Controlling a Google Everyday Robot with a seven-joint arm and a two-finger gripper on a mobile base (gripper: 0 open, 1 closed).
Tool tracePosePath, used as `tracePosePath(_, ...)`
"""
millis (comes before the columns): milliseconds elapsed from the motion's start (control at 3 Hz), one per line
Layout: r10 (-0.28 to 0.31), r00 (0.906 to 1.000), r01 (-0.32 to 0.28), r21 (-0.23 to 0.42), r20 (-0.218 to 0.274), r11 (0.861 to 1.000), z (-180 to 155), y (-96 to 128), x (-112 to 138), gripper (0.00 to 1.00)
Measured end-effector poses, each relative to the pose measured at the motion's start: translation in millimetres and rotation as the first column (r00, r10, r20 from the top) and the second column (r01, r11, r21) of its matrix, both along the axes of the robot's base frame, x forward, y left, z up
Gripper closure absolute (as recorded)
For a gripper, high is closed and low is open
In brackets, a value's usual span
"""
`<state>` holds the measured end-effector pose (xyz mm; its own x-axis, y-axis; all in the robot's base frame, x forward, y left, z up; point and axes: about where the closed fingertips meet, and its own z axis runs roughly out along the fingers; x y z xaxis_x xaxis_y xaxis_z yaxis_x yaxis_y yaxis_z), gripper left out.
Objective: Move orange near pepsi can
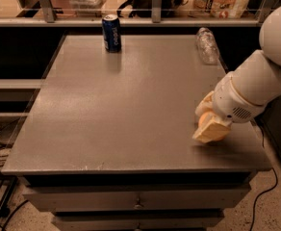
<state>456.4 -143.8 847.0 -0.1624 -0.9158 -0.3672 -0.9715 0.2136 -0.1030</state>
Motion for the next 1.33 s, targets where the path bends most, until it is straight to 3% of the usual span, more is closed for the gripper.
tracePosePath(333,-0.001,0.9982,0.0,0.012,0.06,1.0,26,8,15,0.88)
tracePosePath(667,-0.004,0.9933,-0.005,0.079,0.116,0.997,61,19,40,1.0)
tracePosePath(1000,-0.055,0.9844,0.019,0.212,0.167,0.977,103,30,76,1.0)
tracePosePath(1333,-0.076,0.9774,0.015,0.297,0.197,0.955,137,40,104,1.0)
